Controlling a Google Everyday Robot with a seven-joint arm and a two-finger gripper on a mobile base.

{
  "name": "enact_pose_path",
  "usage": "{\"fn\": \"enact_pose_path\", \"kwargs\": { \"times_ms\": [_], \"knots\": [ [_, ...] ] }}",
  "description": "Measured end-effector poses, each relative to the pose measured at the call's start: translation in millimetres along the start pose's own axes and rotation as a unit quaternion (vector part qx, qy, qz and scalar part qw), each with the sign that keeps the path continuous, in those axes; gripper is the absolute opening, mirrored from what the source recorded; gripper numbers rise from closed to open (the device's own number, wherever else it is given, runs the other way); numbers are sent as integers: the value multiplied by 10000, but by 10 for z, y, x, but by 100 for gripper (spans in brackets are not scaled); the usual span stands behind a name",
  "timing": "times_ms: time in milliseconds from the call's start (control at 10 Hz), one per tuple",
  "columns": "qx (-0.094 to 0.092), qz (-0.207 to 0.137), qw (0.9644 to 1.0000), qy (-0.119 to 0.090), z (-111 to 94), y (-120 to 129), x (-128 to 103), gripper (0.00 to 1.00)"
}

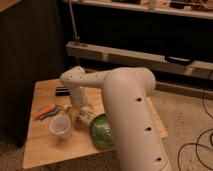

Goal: Stand the bottle upright

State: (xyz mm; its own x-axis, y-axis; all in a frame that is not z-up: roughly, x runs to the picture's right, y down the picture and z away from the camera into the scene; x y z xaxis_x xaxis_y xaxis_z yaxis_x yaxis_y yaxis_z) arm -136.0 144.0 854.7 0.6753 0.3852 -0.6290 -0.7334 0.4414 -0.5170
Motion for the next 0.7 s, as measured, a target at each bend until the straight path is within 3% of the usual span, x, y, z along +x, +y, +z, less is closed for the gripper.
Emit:
{"fn": "enact_pose_path", "kwargs": {
  "times_ms": [500,700],
  "knots": [
    [24,-372,9989,276,37,-168,-271,80],
    [-8,-445,9985,330,34,-129,-334,71]
  ]
}}
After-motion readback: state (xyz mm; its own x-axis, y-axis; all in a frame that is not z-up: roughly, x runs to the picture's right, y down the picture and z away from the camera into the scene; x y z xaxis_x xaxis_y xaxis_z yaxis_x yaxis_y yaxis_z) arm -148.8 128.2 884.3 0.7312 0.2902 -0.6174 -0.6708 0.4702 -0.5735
